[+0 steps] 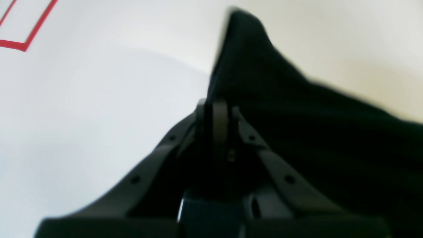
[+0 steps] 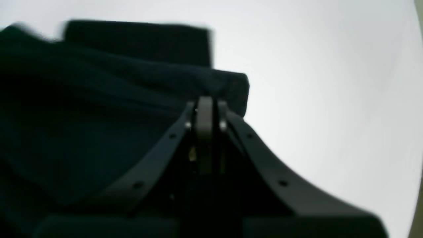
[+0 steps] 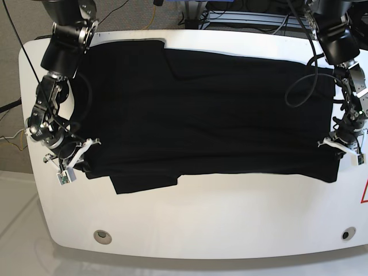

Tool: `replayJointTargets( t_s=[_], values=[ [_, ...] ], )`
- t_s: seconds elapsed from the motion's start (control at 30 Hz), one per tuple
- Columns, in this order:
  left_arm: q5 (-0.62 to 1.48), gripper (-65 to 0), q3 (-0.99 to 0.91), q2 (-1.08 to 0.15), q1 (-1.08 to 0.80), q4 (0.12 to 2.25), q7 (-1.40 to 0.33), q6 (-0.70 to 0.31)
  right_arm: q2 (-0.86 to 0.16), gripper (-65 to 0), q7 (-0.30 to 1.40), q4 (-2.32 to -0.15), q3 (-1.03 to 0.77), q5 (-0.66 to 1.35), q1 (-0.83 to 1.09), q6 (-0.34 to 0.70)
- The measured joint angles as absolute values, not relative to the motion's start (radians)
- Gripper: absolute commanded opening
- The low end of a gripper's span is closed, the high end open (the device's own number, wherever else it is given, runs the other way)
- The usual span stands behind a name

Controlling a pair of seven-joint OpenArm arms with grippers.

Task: Fold the T-shirt properly
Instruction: 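Lift the hem with both grippers and fold it over toward the collar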

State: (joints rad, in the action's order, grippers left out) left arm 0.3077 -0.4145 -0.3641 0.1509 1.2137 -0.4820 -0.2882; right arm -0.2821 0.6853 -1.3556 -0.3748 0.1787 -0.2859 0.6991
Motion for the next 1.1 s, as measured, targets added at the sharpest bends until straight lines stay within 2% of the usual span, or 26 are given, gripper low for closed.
replayJointTargets(
  t_s=[0.23,0.7,1.1],
  values=[
    [0.3,-65.0,-0.418,-0.366,0.131,1.244,-0.503,-0.287,-0.273,-65.0,0.694,-1.49,-0.374,0.168,-0.226,0.701],
    [0.336,-65.0,-0.426,-0.369,0.025,1.355,-0.533,-0.291,-0.277,-65.0,0.696,-1.464,-0.382,0.171,-0.21,0.696],
    [0.373,-65.0,-0.445,-0.368,-0.117,1.539,-0.541,-0.334,-0.316,-65.0,0.898,-1.533,-0.413,0.383,-0.128,0.699]
  ],
)
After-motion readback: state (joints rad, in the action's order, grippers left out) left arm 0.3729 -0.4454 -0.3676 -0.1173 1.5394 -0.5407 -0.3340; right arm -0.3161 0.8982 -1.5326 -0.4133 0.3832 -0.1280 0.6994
